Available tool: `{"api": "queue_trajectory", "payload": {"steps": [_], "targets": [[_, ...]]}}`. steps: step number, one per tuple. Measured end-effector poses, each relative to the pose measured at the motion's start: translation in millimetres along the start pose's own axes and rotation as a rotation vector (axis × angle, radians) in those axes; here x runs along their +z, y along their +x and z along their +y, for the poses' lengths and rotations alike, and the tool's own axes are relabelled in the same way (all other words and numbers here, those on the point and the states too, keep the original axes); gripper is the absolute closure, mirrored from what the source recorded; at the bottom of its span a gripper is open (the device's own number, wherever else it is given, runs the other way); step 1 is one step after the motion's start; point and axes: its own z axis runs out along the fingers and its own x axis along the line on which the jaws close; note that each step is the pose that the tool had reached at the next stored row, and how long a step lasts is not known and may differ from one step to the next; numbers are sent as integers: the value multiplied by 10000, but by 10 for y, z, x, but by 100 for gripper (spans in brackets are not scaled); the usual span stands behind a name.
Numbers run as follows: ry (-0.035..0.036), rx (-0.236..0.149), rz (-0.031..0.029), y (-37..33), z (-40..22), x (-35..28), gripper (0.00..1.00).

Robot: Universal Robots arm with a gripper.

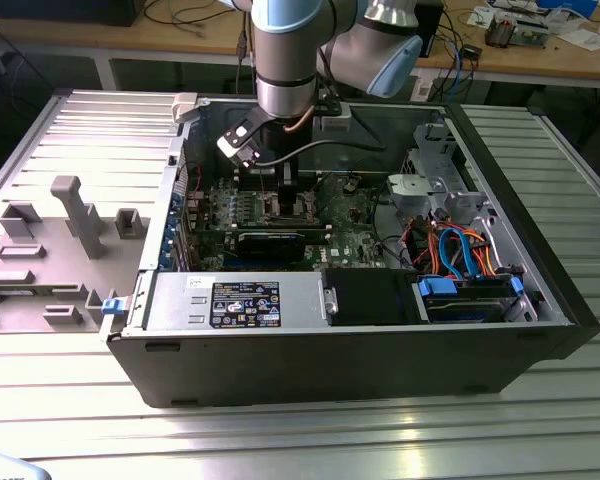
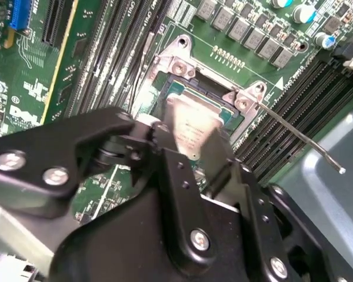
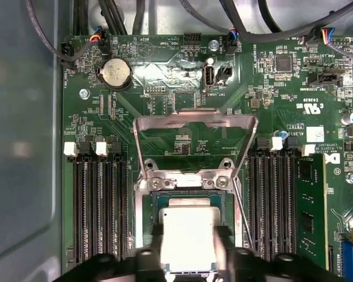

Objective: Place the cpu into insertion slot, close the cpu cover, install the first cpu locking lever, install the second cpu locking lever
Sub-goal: 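Place the cpu into insertion slot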

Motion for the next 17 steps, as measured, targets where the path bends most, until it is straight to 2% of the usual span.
{"api": "queue_trajectory", "payload": {"steps": [1, 2, 5, 7, 8, 11, 12, 17], "targets": [[1, -1, 1, 0, 0, 0, 58], [3, -1, 0, 0, 0, 0, 65], [5, -9, -19, 12, 2, -18, 65], [4, -9, -19, 26, 4, -74, 65], [4, -17, -20, 31, 7, -126, 67], [4, -26, -29, 30, 12, -232, 86], [4, -29, -31, 29, 13, -260, 89], [3, -39, -40, 27, 16, -338, 89]]}}
